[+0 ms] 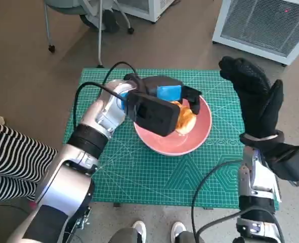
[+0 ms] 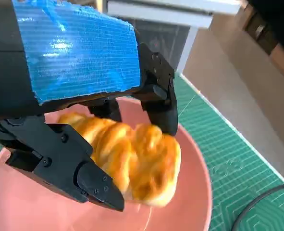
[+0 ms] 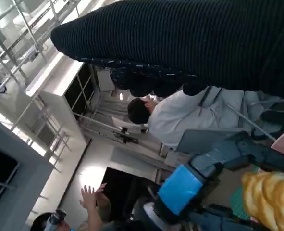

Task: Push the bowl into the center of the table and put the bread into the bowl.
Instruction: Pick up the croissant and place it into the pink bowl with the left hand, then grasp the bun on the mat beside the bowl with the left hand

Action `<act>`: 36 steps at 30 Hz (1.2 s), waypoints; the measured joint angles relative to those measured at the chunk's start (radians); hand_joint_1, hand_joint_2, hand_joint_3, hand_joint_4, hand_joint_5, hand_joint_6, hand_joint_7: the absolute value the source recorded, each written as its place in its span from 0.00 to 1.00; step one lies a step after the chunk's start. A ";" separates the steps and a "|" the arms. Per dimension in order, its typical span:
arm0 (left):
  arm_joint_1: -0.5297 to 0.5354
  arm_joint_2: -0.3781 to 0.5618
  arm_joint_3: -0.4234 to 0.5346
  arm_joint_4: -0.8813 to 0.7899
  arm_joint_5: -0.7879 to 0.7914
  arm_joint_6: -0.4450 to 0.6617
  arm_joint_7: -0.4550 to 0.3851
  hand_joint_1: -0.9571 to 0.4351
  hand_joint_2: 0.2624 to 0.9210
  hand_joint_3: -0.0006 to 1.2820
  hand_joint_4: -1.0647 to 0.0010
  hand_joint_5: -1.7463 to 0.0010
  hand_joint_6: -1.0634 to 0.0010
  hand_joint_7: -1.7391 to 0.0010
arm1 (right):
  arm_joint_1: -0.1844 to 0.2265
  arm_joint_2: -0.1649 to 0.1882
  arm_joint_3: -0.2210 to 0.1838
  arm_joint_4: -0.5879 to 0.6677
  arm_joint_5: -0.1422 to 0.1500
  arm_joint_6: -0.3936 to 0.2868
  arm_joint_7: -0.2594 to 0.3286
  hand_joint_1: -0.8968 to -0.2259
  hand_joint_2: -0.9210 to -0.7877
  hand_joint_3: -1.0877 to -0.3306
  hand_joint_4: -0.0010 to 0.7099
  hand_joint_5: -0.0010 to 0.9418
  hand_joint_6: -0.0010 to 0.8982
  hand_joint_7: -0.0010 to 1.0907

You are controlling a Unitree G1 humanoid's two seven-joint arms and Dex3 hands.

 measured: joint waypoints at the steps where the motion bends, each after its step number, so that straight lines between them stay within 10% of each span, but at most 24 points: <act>1: 0.000 0.001 0.002 -0.003 -0.001 0.001 -0.009 0.53 0.81 0.02 0.79 0.98 0.76 0.87 | 0.001 0.000 0.000 -0.002 0.000 0.000 -0.001 0.26 0.00 0.58 0.27 0.01 0.11 0.38; 36: 0.147 0.370 0.259 -0.483 -0.180 0.135 -0.153 0.55 0.77 0.00 0.85 1.00 0.70 0.97 | 0.001 0.003 0.005 0.005 0.002 -0.001 -0.014 0.25 0.00 0.58 0.28 0.00 0.12 0.37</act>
